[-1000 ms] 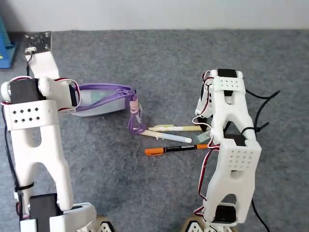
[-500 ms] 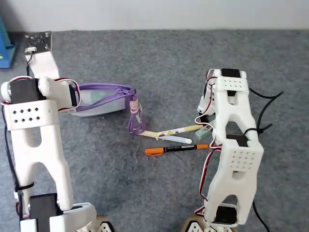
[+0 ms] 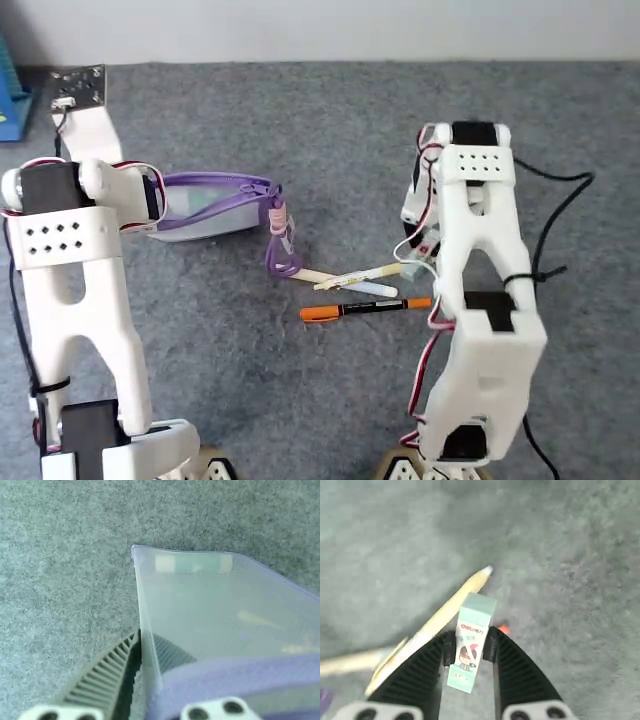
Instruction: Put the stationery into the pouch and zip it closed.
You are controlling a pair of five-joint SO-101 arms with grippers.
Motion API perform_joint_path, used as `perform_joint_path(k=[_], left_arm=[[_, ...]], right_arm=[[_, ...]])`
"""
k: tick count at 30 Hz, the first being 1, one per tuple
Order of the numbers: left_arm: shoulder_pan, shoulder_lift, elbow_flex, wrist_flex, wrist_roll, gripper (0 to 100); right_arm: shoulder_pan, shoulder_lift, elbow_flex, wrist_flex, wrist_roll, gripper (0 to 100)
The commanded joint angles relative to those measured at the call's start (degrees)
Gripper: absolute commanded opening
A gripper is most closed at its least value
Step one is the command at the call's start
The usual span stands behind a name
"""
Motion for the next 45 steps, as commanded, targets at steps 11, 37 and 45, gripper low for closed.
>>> perform_joint_path(k=[11, 37, 45], left_arm=[[0.3, 0.2, -0.2, 1.5, 0.6, 1], [0.3, -0.1, -0.1, 1.5, 0.6, 1], [0.3, -0.1, -0.1, 1.5, 0.6, 1]], right_arm=[[-13.8, -34.2, -1.3, 3.0, 11.3, 0.8], [-34.3, -69.8, 37.2, -43.5, 15.6, 0.8], [-40.5, -66.4, 48.0, -71.4, 18.4, 0.8]])
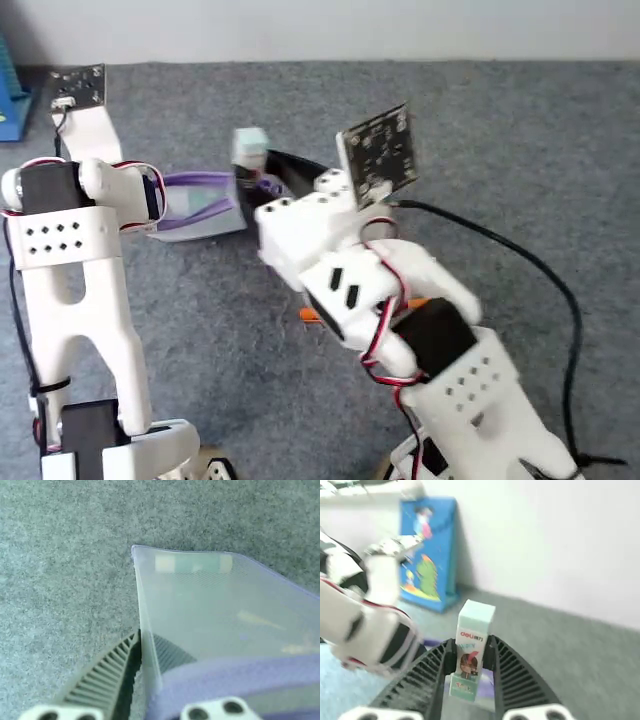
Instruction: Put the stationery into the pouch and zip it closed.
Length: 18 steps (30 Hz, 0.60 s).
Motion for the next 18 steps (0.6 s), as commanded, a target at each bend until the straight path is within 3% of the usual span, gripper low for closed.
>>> perform_joint_path(k=[1, 7, 15, 18], left_arm=[[0.3, -0.1, -0.1, 1.5, 0.6, 1], [0.3, -0.1, -0.1, 1.5, 0.6, 1], [0.2, -0.2, -0.1, 1.5, 0.6, 1], [0.1, -0.2, -0.1, 1.5, 0.6, 1]], right_arm=[[-2.2, 2.3, 1.6, -11.5, 4.2, 0.8], [-5.4, 10.1, 2.5, -20.2, 6.2, 0.8], [-5.9, 14.8, 5.4, -21.0, 6.3, 1.0], [-5.9, 14.8, 6.2, -20.4, 7.9, 7.2]])
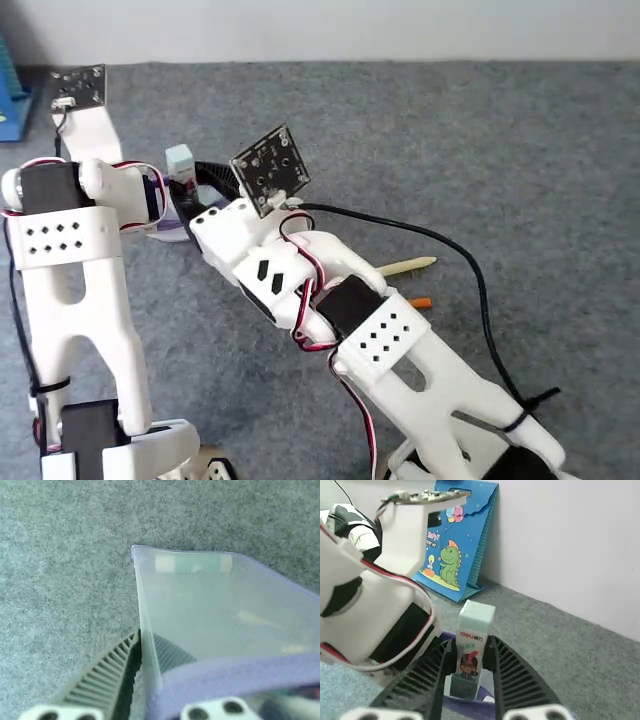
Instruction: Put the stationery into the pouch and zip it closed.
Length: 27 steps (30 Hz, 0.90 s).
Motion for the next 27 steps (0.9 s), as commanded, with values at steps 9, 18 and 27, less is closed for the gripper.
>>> perform_joint_path(k=[9, 18, 27], left_arm=[[0.0, -0.2, -0.1, 1.5, 0.6, 1], [0.2, -0.2, -0.1, 1.5, 0.6, 1], [0.2, -0.2, -0.1, 1.5, 0.6, 1]], right_arm=[[1.4, -4.0, -5.1, 5.5, 3.5, 8.1], [17.2, -12.0, -5.8, 24.6, -4.4, 6.2], [32.9, -1.4, -5.7, 46.4, -19.5, 6.3]])
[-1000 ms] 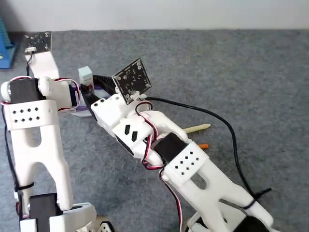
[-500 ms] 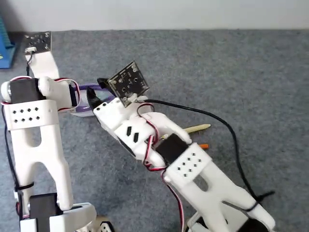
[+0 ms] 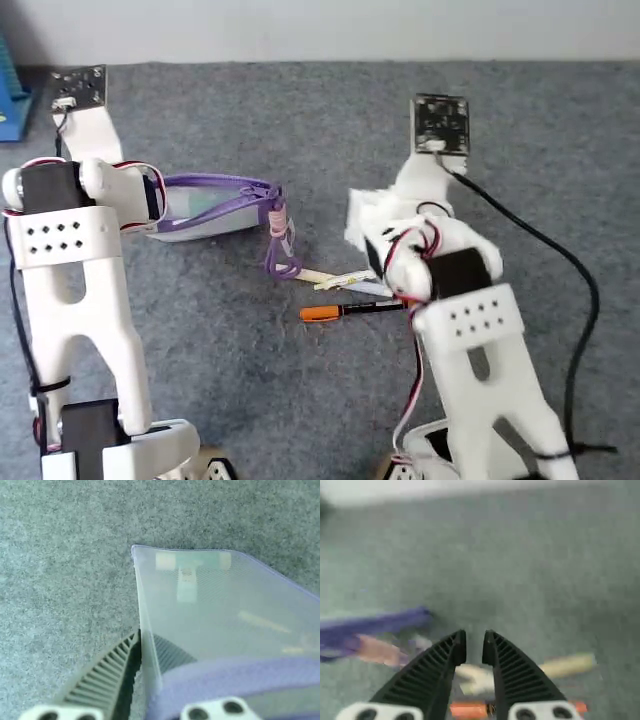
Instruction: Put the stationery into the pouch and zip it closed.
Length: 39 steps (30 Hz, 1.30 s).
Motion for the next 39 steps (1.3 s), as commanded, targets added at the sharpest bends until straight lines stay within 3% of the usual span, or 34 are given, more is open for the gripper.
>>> perform_joint_path(k=[1, 9, 21, 28, 39], left_arm=[[0.2, -0.2, -0.1, 1.5, 0.6, 1], [0.0, -0.2, -0.1, 1.5, 0.6, 1], [0.3, 0.2, -0.1, 1.5, 0.6, 1], [0.3, 0.3, -0.1, 1.5, 0.6, 1], [0.2, 0.3, -0.1, 1.5, 0.6, 1]], right_arm=[[4.0, 5.5, -3.7, 4.9, -4.7, 6.3], [6.2, 18.2, -3.8, 5.7, -8.2, 22.0], [8.4, 34.6, -9.6, 4.2, -13.8, 22.1], [9.2, 44.4, -21.9, 8.0, -14.0, 22.1], [11.6, 57.5, -28.6, 8.4, -14.0, 21.8]])
